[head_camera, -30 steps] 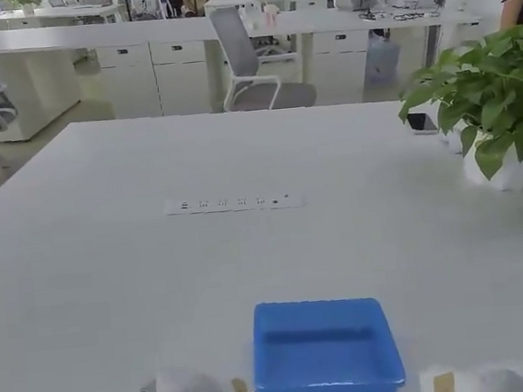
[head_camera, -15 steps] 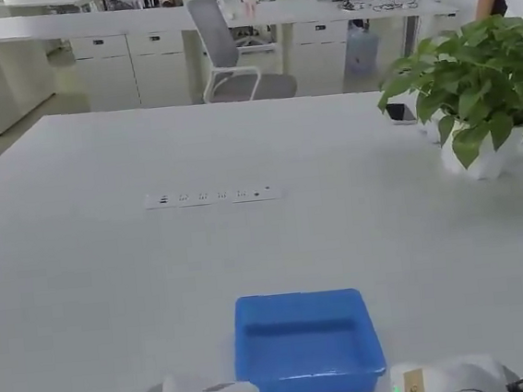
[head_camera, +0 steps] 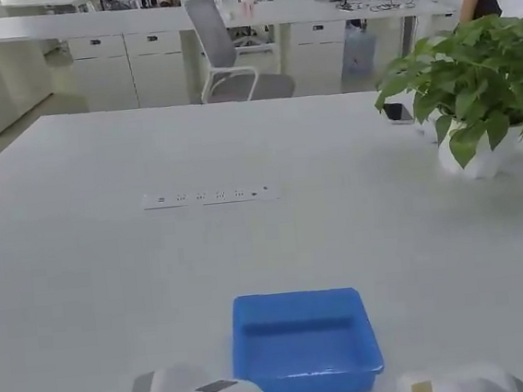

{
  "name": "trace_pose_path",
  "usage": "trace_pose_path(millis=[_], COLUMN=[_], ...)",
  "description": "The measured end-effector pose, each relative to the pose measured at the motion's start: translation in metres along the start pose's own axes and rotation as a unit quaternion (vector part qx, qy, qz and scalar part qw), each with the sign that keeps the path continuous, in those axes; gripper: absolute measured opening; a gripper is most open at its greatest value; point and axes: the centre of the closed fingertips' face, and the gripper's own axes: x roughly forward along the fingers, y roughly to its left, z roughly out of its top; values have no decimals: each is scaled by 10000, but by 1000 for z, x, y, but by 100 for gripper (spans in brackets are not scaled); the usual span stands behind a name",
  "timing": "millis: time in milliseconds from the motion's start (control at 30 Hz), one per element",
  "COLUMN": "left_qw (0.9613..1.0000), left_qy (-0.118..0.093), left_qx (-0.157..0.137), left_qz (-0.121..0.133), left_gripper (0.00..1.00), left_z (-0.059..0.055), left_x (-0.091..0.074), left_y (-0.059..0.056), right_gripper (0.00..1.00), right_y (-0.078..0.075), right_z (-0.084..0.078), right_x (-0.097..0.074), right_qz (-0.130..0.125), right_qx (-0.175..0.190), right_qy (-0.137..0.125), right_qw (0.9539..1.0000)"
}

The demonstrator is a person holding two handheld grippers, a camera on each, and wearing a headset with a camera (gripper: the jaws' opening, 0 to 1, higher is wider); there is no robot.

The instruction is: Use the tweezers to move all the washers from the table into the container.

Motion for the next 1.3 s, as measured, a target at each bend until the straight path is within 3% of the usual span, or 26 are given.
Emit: trace_pose_path(millis=[200, 300, 400, 667, 800, 1167, 1300], left_qw=[9996, 9995, 9992, 9991, 9990, 9990, 9991], left_qy=[-270, -261, -379, -394, -434, -417, -384], left_qx=[55, 148, 111, 156, 94, 104, 140], left_qz=[25, 80, 77, 27, 21, 153, 89], left_gripper=[0, 0, 0, 0, 0, 0, 0], left_z=[25, 30, 37, 39, 40, 46, 48], left_x=[-17, -22, -27, -30, -32, -40, -37], left_y=[-2, -3, -3, -8, -8, 13, 16], right_gripper=[17, 15, 16, 15, 7, 8, 8], right_y=[6, 3, 3, 13, 10, -7, -9], right_z=[11, 16, 19, 32, 33, 48, 49], right_x=[5, 6, 7, 18, 23, 23, 27], right_qz=[14, -75, -43, 129, 108, 31, 113], right_qx=[-104, -245, -197, -500, -637, -339, -141], right_qy=[-125, -154, -250, -298, -237, -545, -658], right_qw=[9999, 9996, 9995, 9982, 9976, 9979, 9977])
